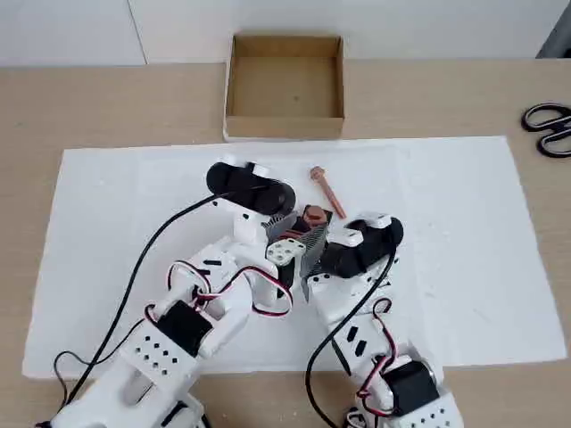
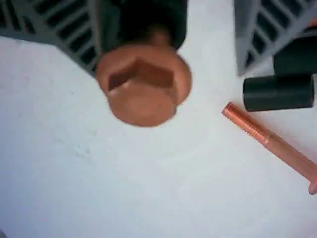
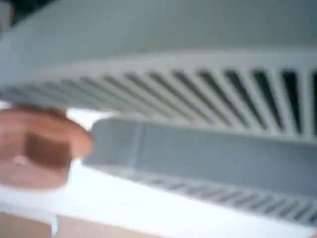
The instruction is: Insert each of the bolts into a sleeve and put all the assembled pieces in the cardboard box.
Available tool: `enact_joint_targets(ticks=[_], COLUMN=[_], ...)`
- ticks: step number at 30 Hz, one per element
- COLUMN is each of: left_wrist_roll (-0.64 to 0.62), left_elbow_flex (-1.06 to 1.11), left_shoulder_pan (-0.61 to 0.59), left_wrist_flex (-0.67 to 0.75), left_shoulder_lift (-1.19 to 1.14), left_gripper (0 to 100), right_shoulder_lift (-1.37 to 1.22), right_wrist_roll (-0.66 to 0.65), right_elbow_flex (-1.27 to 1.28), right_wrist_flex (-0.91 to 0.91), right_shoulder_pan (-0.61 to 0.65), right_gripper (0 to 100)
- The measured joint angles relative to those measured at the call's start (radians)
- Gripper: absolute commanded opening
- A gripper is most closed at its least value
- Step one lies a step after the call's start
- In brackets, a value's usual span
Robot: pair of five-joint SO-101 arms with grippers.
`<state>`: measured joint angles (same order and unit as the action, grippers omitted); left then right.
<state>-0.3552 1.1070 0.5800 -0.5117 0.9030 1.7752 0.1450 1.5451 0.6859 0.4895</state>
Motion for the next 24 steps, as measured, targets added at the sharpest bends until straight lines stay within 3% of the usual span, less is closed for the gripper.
enact_joint_targets(ticks=[15, 24], left_wrist_roll=[0.002, 0.002], left_elbow_flex=[-0.069, -0.133], left_shoulder_pan=[-0.002, -0.133], left_wrist_flex=[-0.002, -0.002], left_shoulder_lift=[-0.003, -0.003], left_gripper=[17, 17], right_shoulder_lift=[0.002, 0.002], right_wrist_roll=[0.000, 0.000], right_elbow_flex=[-0.002, -0.002], right_wrist_flex=[0.000, 0.000], right_shoulder_pan=[0.000, 0.000], right_gripper=[0.4, 0.4])
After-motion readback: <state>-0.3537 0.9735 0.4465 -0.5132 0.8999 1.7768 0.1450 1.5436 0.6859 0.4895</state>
